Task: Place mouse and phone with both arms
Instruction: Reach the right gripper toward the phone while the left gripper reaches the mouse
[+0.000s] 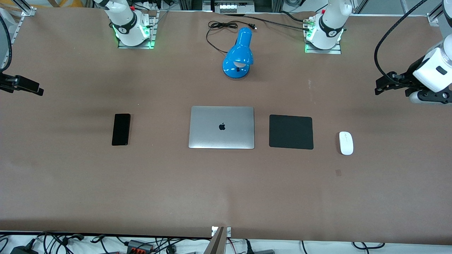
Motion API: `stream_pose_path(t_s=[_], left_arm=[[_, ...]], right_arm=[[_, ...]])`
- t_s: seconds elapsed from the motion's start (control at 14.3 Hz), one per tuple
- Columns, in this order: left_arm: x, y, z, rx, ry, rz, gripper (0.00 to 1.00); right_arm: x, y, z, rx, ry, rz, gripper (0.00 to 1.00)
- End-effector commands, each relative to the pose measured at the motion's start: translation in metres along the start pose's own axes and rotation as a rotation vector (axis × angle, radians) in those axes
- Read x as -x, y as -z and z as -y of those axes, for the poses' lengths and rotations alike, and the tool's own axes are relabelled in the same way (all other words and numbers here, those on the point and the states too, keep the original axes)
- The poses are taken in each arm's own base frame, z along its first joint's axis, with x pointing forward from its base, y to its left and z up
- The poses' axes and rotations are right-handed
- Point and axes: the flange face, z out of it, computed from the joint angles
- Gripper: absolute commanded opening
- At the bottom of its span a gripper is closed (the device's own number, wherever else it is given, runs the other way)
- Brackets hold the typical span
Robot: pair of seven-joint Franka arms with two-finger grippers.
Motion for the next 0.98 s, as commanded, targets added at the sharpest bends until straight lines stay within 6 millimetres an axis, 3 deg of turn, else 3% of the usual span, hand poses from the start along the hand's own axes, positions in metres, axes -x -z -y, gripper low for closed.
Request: stream_pose_path(t_s=[0.0, 0.21, 0.42, 0.56, 0.7, 0.84, 0.91], left_arm=[[0.004, 0.013, -0.002, -0.014, 0.004, -0.01, 1.0], [0.002, 0.013, 0.0, -0.013, 0.007, 0.005, 1.0], [-0.011, -0.012, -0.002, -0.011, -0.001, 0.065, 1.0], [-0.011, -0.018, 0.003, -0.008, 0.009, 0.092, 1.0], [-0.022, -0.037, 0.029, -0.003, 0.042, 0.126, 1.0], [-0.038, -0.084, 0.052, 0.008, 0.074, 0.217, 1.0], [-0.045, -0.103, 0.054, 0.006, 0.067, 0.239, 1.0]], right_arm=[[-0.003, 0.007, 0.0, -0.013, -0.001, -0.018, 1.0], [-0.003, 0.007, 0.0, -0.013, 0.001, -0.018, 1.0], [-0.007, -0.004, 0.003, -0.009, 0.027, 0.01, 1.0], [-0.018, -0.025, 0.006, -0.009, 0.027, 0.048, 1.0], [-0.039, -0.064, 0.008, -0.024, 0.026, 0.096, 1.0], [-0.064, -0.106, 0.026, -0.042, 0.047, 0.111, 1.0], [-0.078, -0.134, 0.045, -0.028, 0.077, 0.115, 1.0]])
